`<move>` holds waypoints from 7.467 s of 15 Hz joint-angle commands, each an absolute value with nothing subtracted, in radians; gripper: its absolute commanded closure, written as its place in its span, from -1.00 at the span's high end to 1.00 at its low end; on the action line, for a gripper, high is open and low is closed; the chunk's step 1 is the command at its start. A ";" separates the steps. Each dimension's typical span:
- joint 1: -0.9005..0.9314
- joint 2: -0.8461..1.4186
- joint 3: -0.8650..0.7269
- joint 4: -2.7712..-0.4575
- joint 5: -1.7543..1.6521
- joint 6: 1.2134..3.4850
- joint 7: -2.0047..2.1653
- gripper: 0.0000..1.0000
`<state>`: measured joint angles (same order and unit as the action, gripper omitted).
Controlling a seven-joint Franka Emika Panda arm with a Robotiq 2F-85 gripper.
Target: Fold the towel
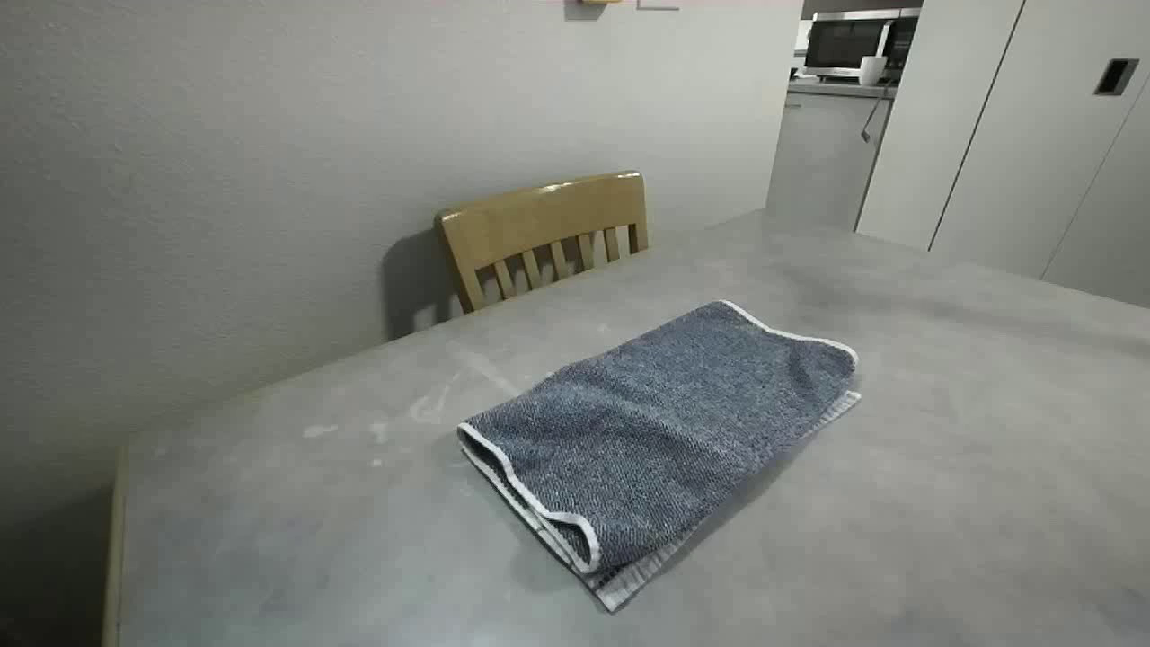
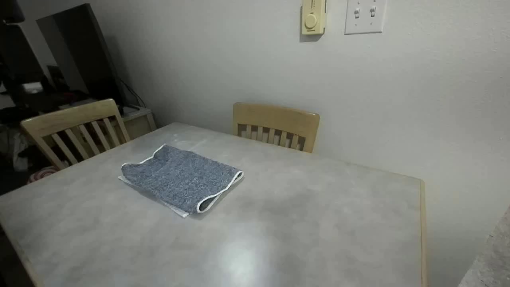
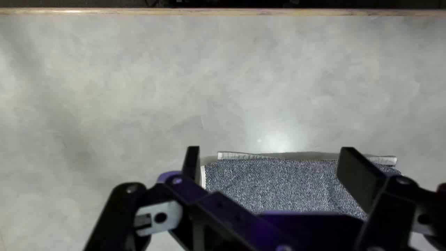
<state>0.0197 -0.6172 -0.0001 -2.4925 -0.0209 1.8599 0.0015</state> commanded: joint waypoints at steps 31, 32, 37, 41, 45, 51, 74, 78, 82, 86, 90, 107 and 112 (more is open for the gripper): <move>0.089 -0.348 0.019 -2.461 0.114 2.040 -0.050 1.00; 0.089 -0.342 0.019 -2.457 0.114 2.040 -0.052 1.00; 0.104 -0.279 0.030 -2.442 0.150 2.218 -0.035 1.00; 0.155 -0.118 0.065 -2.384 0.186 2.341 -0.101 1.00; 0.162 -0.082 0.094 -2.374 0.167 2.306 -0.116 1.00; 0.153 -0.013 0.096 -2.338 0.161 2.304 -0.094 1.00; 0.241 0.359 0.182 -2.070 0.162 2.455 0.182 1.00; 0.258 0.468 0.186 -1.930 0.099 2.311 0.146 1.00; 0.297 0.613 0.186 -1.739 0.035 2.144 0.116 1.00; 0.343 0.722 0.177 -1.575 -0.020 2.001 0.114 1.00; 0.351 0.723 0.179 -1.581 -0.015 2.021 0.132 1.00; 0.484 0.870 0.117 -1.407 -0.222 1.992 0.181 1.00; 0.494 0.871 0.104 -1.389 -0.268 2.022 0.189 1.00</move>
